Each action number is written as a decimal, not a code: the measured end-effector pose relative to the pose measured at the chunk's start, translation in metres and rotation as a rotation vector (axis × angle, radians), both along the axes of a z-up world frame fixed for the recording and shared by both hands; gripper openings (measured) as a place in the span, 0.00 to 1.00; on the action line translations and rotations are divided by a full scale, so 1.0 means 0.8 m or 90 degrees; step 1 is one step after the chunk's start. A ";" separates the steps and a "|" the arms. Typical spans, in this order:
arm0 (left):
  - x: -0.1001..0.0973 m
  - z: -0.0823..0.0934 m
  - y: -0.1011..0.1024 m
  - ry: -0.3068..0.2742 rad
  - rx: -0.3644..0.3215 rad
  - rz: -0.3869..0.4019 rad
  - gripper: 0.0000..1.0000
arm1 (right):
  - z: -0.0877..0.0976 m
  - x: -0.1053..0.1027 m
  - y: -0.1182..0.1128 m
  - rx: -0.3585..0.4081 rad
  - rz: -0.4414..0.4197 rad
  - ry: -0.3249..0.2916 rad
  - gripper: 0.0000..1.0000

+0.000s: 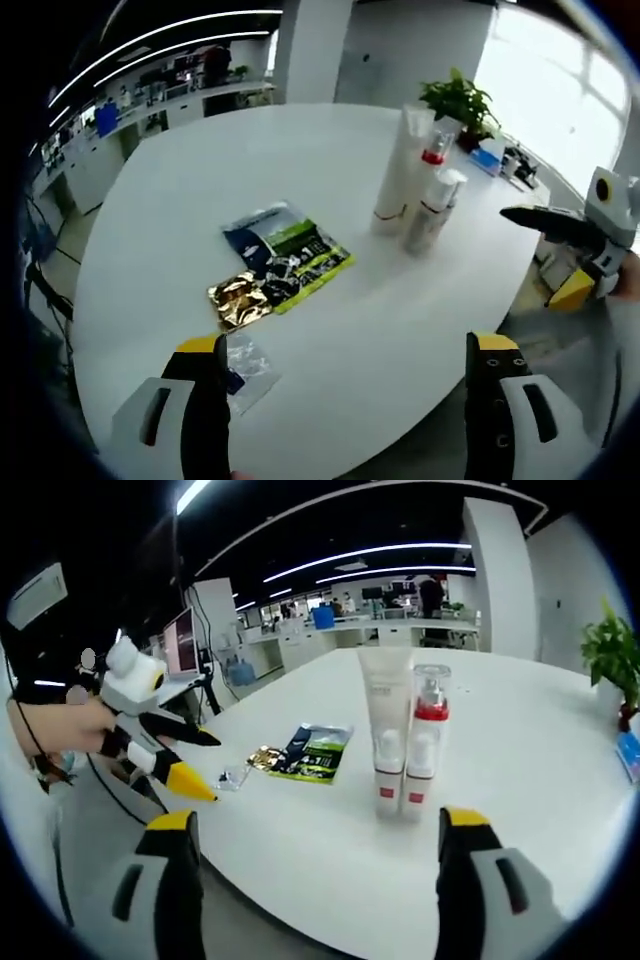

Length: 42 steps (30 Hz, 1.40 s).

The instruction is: Arrange the skincare products in the storage area until every visible bottle or jar stands upright without overlapping.

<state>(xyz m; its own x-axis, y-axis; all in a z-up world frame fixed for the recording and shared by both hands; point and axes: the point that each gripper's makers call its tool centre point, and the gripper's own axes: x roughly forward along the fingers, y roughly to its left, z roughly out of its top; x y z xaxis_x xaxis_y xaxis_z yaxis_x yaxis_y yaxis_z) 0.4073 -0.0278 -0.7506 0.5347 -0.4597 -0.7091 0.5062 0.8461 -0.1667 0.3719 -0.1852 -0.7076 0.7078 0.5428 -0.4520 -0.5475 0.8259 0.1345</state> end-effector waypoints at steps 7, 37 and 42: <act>0.022 -0.011 -0.030 0.000 0.038 -0.012 0.97 | 0.003 0.001 0.000 -0.003 0.005 -0.016 1.00; 0.149 -0.081 -0.037 0.073 0.084 0.194 0.97 | -0.003 0.004 -0.003 0.007 -0.006 0.005 0.97; 0.166 -0.085 -0.028 0.080 0.084 0.246 0.97 | -0.005 0.005 -0.005 0.010 -0.015 0.016 0.96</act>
<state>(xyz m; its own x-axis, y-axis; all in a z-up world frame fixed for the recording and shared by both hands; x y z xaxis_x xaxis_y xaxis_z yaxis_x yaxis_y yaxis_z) 0.5400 -0.0501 -0.8186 0.5556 -0.1434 -0.8190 0.1299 0.9879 -0.0848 0.3759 -0.1892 -0.7119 0.7088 0.5337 -0.4612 -0.5249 0.8359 0.1606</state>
